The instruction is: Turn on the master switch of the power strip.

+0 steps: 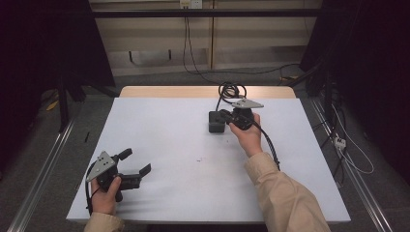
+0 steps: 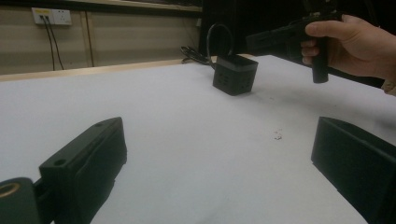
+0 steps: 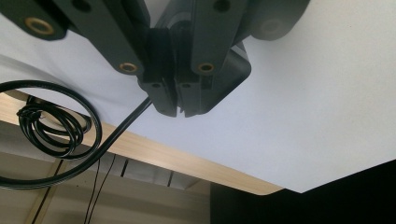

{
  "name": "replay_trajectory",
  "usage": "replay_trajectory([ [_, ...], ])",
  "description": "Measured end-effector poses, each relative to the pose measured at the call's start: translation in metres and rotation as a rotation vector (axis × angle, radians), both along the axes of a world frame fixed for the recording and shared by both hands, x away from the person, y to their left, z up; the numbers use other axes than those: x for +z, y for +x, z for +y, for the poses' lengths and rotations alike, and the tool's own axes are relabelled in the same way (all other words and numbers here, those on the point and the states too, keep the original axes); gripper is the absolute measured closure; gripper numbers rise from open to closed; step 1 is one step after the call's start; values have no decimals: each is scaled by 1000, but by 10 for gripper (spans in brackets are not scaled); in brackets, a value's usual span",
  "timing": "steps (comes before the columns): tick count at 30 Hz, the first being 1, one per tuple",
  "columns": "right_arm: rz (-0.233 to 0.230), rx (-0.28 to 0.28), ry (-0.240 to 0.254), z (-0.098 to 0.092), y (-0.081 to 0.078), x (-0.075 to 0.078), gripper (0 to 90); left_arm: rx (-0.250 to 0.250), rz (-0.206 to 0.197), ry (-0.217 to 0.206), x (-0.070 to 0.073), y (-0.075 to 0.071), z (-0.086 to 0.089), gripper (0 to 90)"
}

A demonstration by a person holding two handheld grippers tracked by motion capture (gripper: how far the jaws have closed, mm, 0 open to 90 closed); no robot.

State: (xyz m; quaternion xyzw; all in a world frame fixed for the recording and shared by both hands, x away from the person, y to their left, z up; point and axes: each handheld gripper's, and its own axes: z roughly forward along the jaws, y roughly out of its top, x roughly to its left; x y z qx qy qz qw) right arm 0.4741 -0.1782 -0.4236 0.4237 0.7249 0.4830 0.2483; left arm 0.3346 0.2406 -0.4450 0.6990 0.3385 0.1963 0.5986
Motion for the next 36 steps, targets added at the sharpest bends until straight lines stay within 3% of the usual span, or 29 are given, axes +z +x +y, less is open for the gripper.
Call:
replay_trajectory([
  [36, 18, 33, -19, 12, 4, -11, 900, 0, 1, 1, 0, 1, 0, 29],
])
